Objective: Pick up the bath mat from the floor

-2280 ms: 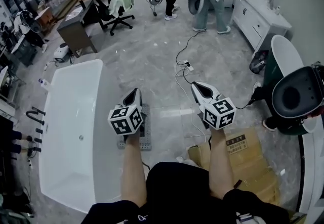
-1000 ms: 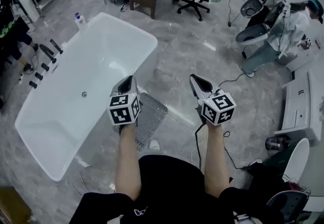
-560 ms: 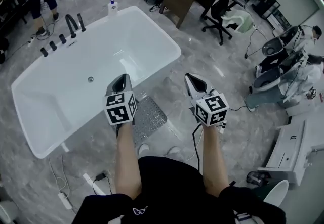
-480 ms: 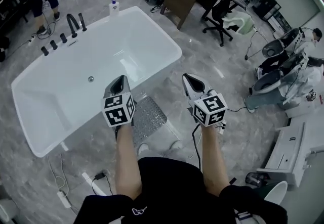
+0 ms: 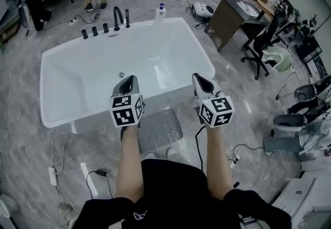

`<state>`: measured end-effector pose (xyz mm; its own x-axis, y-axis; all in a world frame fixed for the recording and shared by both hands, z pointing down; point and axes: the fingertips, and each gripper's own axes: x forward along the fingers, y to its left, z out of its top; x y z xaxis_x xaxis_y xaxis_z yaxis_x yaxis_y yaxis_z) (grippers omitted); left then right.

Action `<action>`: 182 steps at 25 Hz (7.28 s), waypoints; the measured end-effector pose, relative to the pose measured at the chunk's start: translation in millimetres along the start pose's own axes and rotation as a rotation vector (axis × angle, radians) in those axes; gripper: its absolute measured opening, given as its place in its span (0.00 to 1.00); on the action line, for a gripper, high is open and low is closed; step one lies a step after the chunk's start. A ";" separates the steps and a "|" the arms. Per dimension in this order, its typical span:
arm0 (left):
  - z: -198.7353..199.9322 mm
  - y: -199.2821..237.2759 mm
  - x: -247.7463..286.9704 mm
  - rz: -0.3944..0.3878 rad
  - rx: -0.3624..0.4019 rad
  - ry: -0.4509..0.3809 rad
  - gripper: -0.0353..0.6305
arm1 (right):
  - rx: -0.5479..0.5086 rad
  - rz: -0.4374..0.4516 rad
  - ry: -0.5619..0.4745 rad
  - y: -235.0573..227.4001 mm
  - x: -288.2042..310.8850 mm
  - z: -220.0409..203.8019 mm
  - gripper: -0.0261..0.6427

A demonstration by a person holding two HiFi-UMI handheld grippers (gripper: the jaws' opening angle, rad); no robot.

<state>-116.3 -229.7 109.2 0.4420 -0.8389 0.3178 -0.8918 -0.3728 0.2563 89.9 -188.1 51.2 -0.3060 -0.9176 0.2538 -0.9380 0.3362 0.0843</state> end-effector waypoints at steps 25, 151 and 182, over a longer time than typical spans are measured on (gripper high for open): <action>-35.1 -28.8 -99.3 0.345 -0.091 -0.006 0.05 | 0.092 0.252 -0.129 -34.5 -20.3 14.9 0.05; -960.3 214.2 130.1 0.298 -0.475 0.960 0.76 | 0.236 0.432 1.163 -58.8 162.0 -1033.8 0.47; -785.9 109.3 65.0 0.090 -0.332 1.046 0.26 | 0.394 0.418 1.133 51.2 81.6 -851.9 0.07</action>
<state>-109.1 -13.3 875.3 0.3795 -0.0484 0.9239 -0.9240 -0.0702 0.3759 155.5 -64.9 897.1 -0.4617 0.0033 0.8870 -0.8483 0.2907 -0.4426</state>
